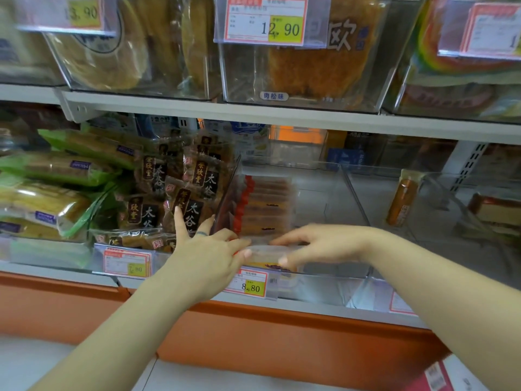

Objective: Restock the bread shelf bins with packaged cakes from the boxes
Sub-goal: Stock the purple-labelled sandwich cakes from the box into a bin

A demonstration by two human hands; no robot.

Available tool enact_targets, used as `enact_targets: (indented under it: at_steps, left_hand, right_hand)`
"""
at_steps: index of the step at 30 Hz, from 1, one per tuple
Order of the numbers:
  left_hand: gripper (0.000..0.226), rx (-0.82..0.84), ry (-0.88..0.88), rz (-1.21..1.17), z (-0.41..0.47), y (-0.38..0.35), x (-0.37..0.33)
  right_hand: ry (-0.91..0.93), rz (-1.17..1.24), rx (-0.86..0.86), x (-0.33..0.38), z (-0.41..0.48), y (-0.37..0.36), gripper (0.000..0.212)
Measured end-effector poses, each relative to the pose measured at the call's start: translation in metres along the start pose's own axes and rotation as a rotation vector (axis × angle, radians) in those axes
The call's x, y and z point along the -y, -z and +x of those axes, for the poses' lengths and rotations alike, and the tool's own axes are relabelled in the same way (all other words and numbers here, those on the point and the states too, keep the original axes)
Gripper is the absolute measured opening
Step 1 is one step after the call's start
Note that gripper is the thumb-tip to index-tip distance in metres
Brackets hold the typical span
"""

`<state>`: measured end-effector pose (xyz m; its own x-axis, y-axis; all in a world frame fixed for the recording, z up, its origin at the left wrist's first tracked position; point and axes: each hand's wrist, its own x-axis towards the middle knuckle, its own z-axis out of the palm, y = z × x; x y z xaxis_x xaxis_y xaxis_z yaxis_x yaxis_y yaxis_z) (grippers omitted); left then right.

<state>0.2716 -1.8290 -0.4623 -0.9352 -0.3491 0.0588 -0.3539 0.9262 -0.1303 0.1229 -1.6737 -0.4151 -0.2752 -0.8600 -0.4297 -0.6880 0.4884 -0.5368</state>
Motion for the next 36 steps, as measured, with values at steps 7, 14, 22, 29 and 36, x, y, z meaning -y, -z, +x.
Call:
enact_targets:
  at_steps: [7, 14, 22, 29, 36]
  left_hand:
    - [0.054, -0.007, 0.018, -0.013, 0.0, 0.001, -0.001]
    - [0.048, -0.007, 0.021, 0.07, 0.005, 0.011, -0.007]
    - [0.046, 0.001, -0.129, -0.053, 0.001, 0.015, -0.019]
    - [0.041, -0.019, -0.143, -0.047, -0.001, 0.018, -0.016]
    - [0.037, 0.083, -0.159, -0.038, 0.017, 0.023, -0.012]
  right_hand:
    - [-0.155, -0.137, -0.532, -0.009, 0.042, 0.0, 0.029]
    - [-0.316, -0.256, -0.497, -0.002, 0.071, 0.006, 0.016]
    - [-0.347, -0.288, -0.499, -0.001, 0.072, -0.001, 0.014]
    - [-0.228, -0.049, -0.593, -0.003, 0.051, -0.009, 0.014]
    - [-0.186, 0.278, -0.569, -0.013, 0.045, -0.011, 0.009]
